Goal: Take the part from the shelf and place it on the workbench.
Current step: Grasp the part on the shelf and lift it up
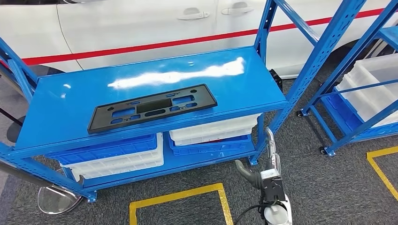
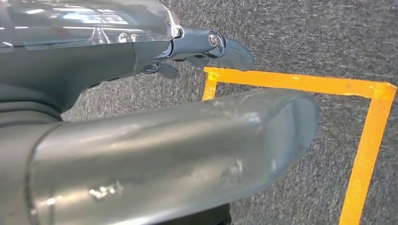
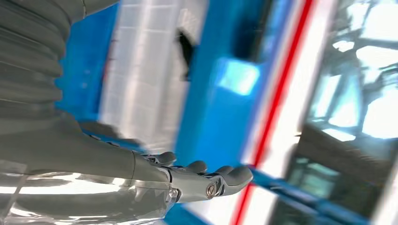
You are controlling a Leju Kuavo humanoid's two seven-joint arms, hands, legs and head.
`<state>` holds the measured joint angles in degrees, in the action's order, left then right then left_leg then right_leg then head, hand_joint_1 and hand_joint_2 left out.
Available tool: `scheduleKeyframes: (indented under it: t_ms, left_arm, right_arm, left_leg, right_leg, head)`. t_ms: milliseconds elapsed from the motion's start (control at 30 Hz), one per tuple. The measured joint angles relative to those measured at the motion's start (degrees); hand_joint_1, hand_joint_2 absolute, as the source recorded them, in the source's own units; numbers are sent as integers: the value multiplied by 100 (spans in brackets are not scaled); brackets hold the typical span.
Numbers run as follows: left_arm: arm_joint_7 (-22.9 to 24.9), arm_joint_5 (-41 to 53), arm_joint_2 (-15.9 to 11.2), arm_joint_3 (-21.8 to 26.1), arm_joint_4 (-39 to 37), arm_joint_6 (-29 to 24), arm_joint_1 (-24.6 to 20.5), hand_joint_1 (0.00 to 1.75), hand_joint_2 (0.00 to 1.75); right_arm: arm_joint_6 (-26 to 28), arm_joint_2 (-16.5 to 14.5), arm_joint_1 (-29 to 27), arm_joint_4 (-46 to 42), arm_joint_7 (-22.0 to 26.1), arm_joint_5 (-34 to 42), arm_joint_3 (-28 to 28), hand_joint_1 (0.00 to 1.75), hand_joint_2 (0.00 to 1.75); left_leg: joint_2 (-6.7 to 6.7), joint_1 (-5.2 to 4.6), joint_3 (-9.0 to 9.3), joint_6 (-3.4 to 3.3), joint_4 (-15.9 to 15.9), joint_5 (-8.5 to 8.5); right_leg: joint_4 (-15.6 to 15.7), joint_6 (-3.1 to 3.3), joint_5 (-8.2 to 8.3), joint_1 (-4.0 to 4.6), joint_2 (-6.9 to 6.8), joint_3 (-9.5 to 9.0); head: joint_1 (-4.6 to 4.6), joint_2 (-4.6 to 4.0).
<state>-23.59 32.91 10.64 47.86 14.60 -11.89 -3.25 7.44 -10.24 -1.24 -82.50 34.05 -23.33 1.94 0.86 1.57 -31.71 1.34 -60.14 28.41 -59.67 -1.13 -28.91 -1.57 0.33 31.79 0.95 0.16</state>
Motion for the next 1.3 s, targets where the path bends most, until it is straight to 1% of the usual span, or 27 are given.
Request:
scheduleKeyframes:
  t_ms: [100,133,233,333,400,433,467,500,567,600,633,667,700,733,767,800,867,933,967,1000,1067,1100,1133,1167,1200,1267,1300]
  left_arm:
    - [13,112,0,46,0,31,-3,0,0]
    - [15,152,0,66,0,34,0,0,0]
    - [25,273,0,114,0,39,8,0,0]
    - [36,389,0,168,0,40,7,0,0]
    - [52,472,4,212,0,42,6,0,0]
    - [60,512,8,225,0,43,5,0,0]
    - [64,541,13,231,0,44,5,0,0]
    - [68,564,16,232,0,45,6,0,0]
    - [75,608,19,236,0,48,13,0,0]
    - [83,634,19,237,0,52,17,0,0]
    - [89,660,20,238,0,60,19,0,0]
    - [98,688,21,238,0,69,19,0,0]
    - [106,717,24,237,0,81,19,0,0]
    - [112,745,29,238,0,94,19,0,0]
    - [116,773,34,237,0,105,19,0,0]
    - [119,796,38,238,0,115,18,0,0]
    - [125,843,42,238,0,125,15,0,0]
    - [130,894,42,237,0,127,14,0,0]
    - [130,916,42,237,0,129,13,0,0]
    - [131,941,41,237,0,130,11,0,0]
    - [133,983,40,237,0,135,11,0,0]
    - [137,1005,39,237,0,137,14,0,0]
    - [140,1021,39,237,0,141,18,0,0]
    - [144,1040,38,237,0,143,21,0,0]
    - [146,1060,36,237,0,145,21,0,0]
    - [151,1107,31,237,0,152,15,0,0]
    - [155,1133,31,237,0,159,8,0,0]
  right_arm:
    - [-146,-49,-58,-426,-45,-133,-409,0,131]
    - [-202,-63,-83,-533,-90,-158,-520,0,175]
    - [-354,-98,-140,-772,-299,-253,-792,0,175]
    - [-403,-121,-194,-936,-568,-502,-1120,0,175]
    - [-363,-128,-216,-1038,-748,-777,-1378,0,175]
    - [-309,-129,-219,-1076,-825,-951,-1475,0,175]
    - [-235,-131,-220,-1107,-887,-1125,-1543,0,175]
    - [-148,-131,-224,-1132,-939,-1301,-1595,0,175]
    - [32,-128,-240,-1167,-1040,-1641,-1693,0,175]
    - [121,-125,-254,-1181,-1095,-1829,-1749,0,175]
    - [208,-123,-265,-1192,-1153,-2027,-1802,0,175]
    - [296,-122,-271,-1204,-1214,-2230,-1852,0,175]
    - [390,-120,-271,-1219,-1281,-2444,-1899,0,175]
    - [480,-115,-265,-1231,-1349,-2650,-1946,0,175]
    - [564,-111,-257,-1242,-1420,-2848,-1993,0,175]
    - [642,-103,-249,-1250,-1491,-3032,-2043,0,175]
    - [786,-72,-219,-1257,-1659,-3380,-2159,0,175]
    - [915,-23,-142,-1256,-1866,-3694,-2317,0,175]
    - [968,3,-82,-1255,-1983,-3820,-2410,0,175]
    - [1015,30,-16,-1250,-2113,-3934,-2517,0,175]
    - [1086,93,118,-1226,-2394,-4122,-2750,0,175]
    - [1113,127,175,-1206,-2529,-4200,-2859,0,175]
    - [1136,158,225,-1184,-2648,-4264,-2956,0,175]
    - [1161,189,280,-1159,-2772,-4328,-3054,0,175]
    - [1188,220,349,-1132,-2898,-4394,-3157,0,175]
    - [1249,283,521,-1067,-3177,-4537,-3409,0,175]
    - [1278,308,598,-1035,-3316,-4609,-3534,0,175]
  left_leg:
    - [-1,-16,-2,-11,-3,-3]
    - [0,-25,-5,-19,-4,-5]
    - [1,-50,-21,-52,-13,-6]
    - [0,-71,-40,-106,-22,-12]
    - [-8,-64,-24,-176,50,-62]
    - [-14,-51,-5,-221,109,-100]
    - [-22,-37,13,-262,167,-137]
    - [-29,-27,24,-290,201,-161]
    - [-33,-44,19,-306,212,-170]
    - [-33,-53,18,-304,208,-168]
    - [-31,-59,23,-301,204,-164]
    - [-24,-62,31,-292,199,-156]
    - [-15,-63,43,-277,192,-144]
    - [-7,-70,49,-253,182,-129]
    - [0,-78,46,-222,169,-116]
    - [4,-86,39,-188,162,-108]
    - [6,-88,31,-112,175,-109]
    - [-8,-70,19,-43,130,-53]
    - [-19,-65,-41,-17,-14,45]
    - [-30,-57,-153,3,-261,190]
    - [-41,-47,-530,36,-1026,539]
    - [-41,-42,-697,49,-1345,636]
    - [-43,-38,-807,58,-1541,661]
    - [-45,-33,-796,63,-1473,547]
    - [-49,-25,-677,68,-1180,335]
    - [-56,-18,-325,66,-363,-74]
    - [-50,-23,-205,39,-92,-170]
  right_leg:
    - [2,-9,5,-19,-1,2]
    - [4,-14,8,-26,-3,4]
    - [14,-42,25,-53,-2,9]
    - [52,-95,54,-79,-1,6]
    - [86,-142,71,-82,-5,-10]
    - [43,-154,33,-80,-10,8]
    - [-112,-156,-71,-74,-15,78]
    - [-390,-152,-232,-69,-20,211]
    - [-1128,-151,-563,-48,-19,590]
    - [-1378,-149,-614,-40,-20,727]
    - [-1427,-140,-550,-33,-20,770]
    - [-1242,-123,-378,-28,-21,697]
    - [-873,-96,-143,-23,-21,532]
    - [-477,-62,31,-8,-19,351]
    - [-159,-31,150,7,-17,211]
    - [28,-7,196,26,-14,137]
    - [91,34,189,57,-5,133]
    - [135,102,207,34,-14,111]
    - [161,139,216,17,-25,96]
    - [180,169,222,2,-38,83]
    - [181,197,216,15,-61,79]
    - [179,200,213,20,-69,78]
    - [175,201,210,23,-75,77]
    - [167,195,204,21,-76,73]
    - [152,182,192,14,-72,67]
    - [97,126,150,15,-61,67]
    - [74,90,136,25,-53,74]
  head:
    - [0,1]
    - [0,0]
    - [2,0]
    - [2,-1]
    - [-3,-1]
    - [-11,-1]
    - [-22,-1]
    - [-38,-1]
    - [-56,-1]
    - [-61,-1]
    - [-63,-1]
    - [-63,-1]
    - [-67,-1]
    - [-69,-1]
    - [-72,0]
    - [-74,0]
    - [-75,0]
    - [-68,0]
    - [-57,0]
    - [-44,0]
    - [-26,0]
    - [-26,0]
    - [-27,0]
    - [-26,0]
    - [-27,0]
    - [-20,0]
    - [-17,1]
